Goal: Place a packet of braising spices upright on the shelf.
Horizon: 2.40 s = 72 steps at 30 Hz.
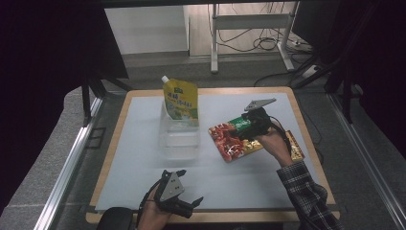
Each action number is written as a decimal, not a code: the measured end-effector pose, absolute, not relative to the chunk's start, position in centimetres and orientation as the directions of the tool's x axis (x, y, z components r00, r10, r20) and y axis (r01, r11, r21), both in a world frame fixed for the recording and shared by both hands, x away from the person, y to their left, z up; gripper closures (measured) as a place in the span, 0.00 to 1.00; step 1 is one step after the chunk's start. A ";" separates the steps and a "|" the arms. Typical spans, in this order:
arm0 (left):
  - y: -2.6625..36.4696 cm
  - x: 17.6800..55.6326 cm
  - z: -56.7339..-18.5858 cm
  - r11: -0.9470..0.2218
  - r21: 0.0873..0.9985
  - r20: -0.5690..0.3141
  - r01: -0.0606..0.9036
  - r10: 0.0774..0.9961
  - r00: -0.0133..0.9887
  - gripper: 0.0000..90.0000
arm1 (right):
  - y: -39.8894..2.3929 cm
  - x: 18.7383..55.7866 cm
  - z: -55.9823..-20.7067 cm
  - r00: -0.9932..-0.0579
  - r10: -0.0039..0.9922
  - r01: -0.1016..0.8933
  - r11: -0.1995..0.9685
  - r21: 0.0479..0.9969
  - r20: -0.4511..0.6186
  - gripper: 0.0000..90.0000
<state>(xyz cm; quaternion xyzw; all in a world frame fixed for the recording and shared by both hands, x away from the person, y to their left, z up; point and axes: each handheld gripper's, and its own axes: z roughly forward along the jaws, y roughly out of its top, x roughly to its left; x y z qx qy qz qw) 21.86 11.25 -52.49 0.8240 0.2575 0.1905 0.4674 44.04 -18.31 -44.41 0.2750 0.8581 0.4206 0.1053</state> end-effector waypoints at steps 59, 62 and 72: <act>11.0 22.0 -52.6 -0.465 0.852 0.093 0.242 0.588 0.803 0.00 | -28.3 47.7 -50.5 -0.626 0.767 0.662 0.427 0.617 0.141 0.05; 11.0 21.9 -52.6 -0.465 0.851 0.094 0.242 0.589 0.803 0.00 | -28.4 47.7 -50.7 -0.626 0.763 0.668 0.421 0.614 0.158 0.05; 10.9 21.9 -52.6 -0.471 0.849 0.096 0.240 0.584 0.806 0.00 | -27.5 47.6 -50.6 -0.655 0.728 0.663 0.425 0.616 0.203 0.06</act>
